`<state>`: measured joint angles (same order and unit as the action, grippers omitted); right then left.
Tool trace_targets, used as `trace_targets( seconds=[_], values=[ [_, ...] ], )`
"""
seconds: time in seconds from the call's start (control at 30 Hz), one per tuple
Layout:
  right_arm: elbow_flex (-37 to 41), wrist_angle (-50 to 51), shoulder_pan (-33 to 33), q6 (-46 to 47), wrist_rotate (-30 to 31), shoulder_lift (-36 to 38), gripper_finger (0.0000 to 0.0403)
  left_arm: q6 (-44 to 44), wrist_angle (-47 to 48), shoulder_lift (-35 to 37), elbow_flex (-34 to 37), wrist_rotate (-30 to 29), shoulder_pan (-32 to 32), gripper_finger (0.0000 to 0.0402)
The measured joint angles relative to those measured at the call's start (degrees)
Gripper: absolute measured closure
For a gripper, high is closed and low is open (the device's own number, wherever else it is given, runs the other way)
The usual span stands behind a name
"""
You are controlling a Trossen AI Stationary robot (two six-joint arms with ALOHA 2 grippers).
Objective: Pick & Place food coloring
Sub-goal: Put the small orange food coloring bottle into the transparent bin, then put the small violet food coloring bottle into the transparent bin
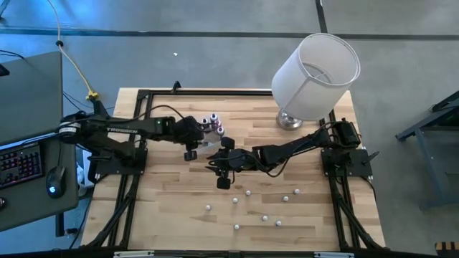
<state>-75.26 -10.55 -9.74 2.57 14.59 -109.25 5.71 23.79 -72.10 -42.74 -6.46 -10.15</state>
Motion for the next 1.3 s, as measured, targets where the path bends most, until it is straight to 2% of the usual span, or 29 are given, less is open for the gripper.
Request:
trace_targets(
  seconds=[0.3,0.43,0.6,0.7,0.87,0.93,1.03,1.17,1.3],
  values=[
    [0.0,0.0,0.0,0.0,0.0,0.0,0.0259,0.0,-1.7,-7.0,0.0,-0.5,0.0,0.0249],
    [0.0,-1.1,0.0,0.1,0.0,0.0,0.0259,-1.8,-0.3,-6.9,-1.1,-1.1,0.0,0.024],
    [0.0,-1.6,0.0,-0.1,0.0,0.0,0.0259,-2.5,12.3,-4.5,-9.7,-1.4,0.0,0.0239],
    [0.0,-1.3,0.0,-1.6,2.1,0.0,0.0259,-2.6,21.0,-2.7,-16.2,-1.4,0.0,0.0239],
    [0.0,1.7,0.0,-0.3,2.8,0.0,0.0259,-3.3,29.0,2.9,-25.0,1.7,0.0,0.0239],
    [0.0,5.3,0.1,1.8,0.1,0.0,0.0259,-3.3,29.6,6.2,-26.1,1.7,0.1,0.0239],
    [0.0,11.5,0.0,5.2,-8.0,0.0,0.0259,-3.7,30.4,11.9,-24.8,1.9,0.0,0.0239],
    [0.0,19.2,-0.8,9.0,-18.4,0.0,0.0259,-6.6,26.9,21.5,-17.5,3.6,0.0,0.0239],
    [0.0,19.3,-2.0,5.7,-29.5,0.0,0.0259,-9.2,20.0,29.1,-7.7,6.1,0.0,0.0239]
  ],
)
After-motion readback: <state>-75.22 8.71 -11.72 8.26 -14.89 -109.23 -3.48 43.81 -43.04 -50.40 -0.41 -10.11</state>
